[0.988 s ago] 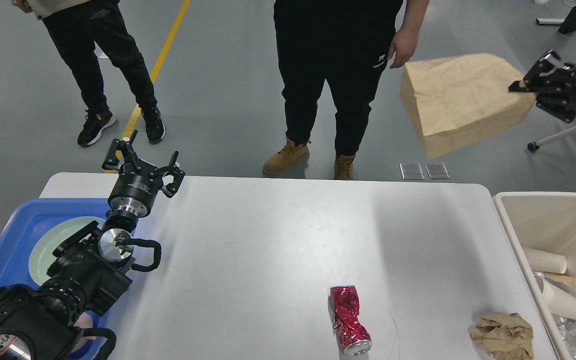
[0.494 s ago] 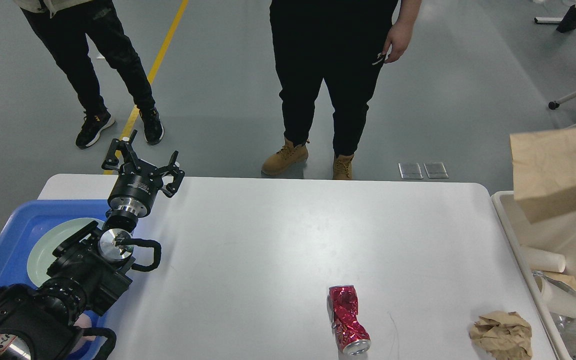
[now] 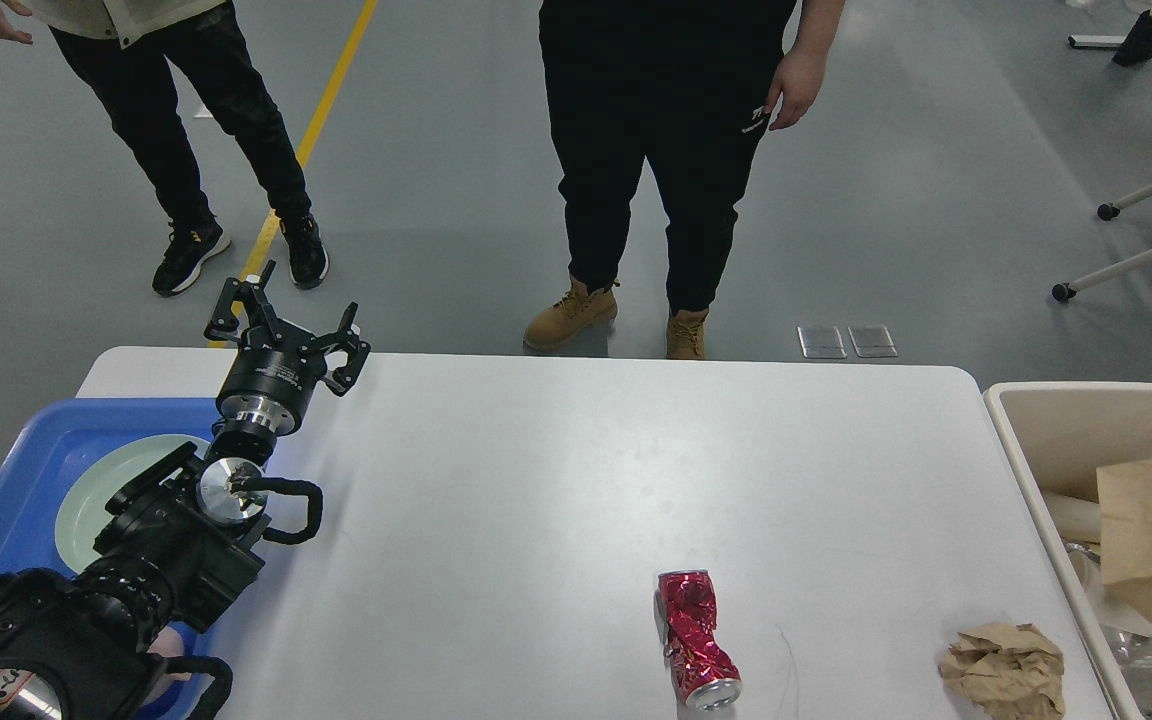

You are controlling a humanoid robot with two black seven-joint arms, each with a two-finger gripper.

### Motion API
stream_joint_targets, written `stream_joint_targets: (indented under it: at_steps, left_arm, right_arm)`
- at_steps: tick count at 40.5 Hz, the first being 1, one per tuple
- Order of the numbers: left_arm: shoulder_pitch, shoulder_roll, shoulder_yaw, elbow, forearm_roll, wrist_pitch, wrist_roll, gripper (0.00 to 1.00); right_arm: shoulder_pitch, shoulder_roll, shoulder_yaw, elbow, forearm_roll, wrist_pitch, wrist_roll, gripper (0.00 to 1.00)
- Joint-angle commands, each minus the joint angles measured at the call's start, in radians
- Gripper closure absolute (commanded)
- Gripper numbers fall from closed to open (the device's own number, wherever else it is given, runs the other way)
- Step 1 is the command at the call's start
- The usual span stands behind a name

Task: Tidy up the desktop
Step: 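Drop the paper bag into the bin and raise the right gripper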

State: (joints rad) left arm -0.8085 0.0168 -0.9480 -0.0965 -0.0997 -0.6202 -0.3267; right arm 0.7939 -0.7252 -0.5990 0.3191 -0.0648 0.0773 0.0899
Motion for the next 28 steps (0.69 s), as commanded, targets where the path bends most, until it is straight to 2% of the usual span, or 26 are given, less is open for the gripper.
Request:
stream_joint_targets:
  at_steps: [1, 10, 15, 20, 21, 25, 28]
  left_arm:
    - [-0.001, 0.000, 0.000, 0.000, 0.000, -0.001, 0.000, 0.04]
    - [-0.001, 0.000, 0.000, 0.000, 0.000, -0.001, 0.000, 0.04]
    - [-0.001, 0.000, 0.000, 0.000, 0.000, -0.001, 0.000, 0.04]
    - [-0.001, 0.000, 0.000, 0.000, 0.000, -0.001, 0.000, 0.04]
    - [0.000, 0.000, 0.000, 0.000, 0.000, 0.000, 0.000, 0.04]
    - [0.000, 0.000, 0.000, 0.000, 0.000, -0.001, 0.000, 0.04]
    - [0.000, 0.000, 0.000, 0.000, 0.000, 0.000, 0.000, 0.04]
  right_arm:
    - [0.002, 0.016, -0.002, 0.000, 0.009, 0.012, 0.001, 0.00]
    - [0.045, 0.090, -0.018, 0.000, 0.020, 0.016, -0.001, 0.00]
    - [0.139, 0.136, -0.131, 0.000, 0.020, 0.016, -0.004, 0.00]
    - [0.292, 0.297, -0.298, 0.005, 0.020, 0.031, -0.010, 0.00]
    - [0.342, 0.350, -0.333, 0.011, 0.016, 0.056, -0.022, 0.00]
    - [0.438, 0.440, -0.395, 0.026, 0.014, 0.154, -0.071, 0.00]
    - [0.511, 0.496, -0.435, 0.070, 0.017, 0.249, -0.081, 0.00]
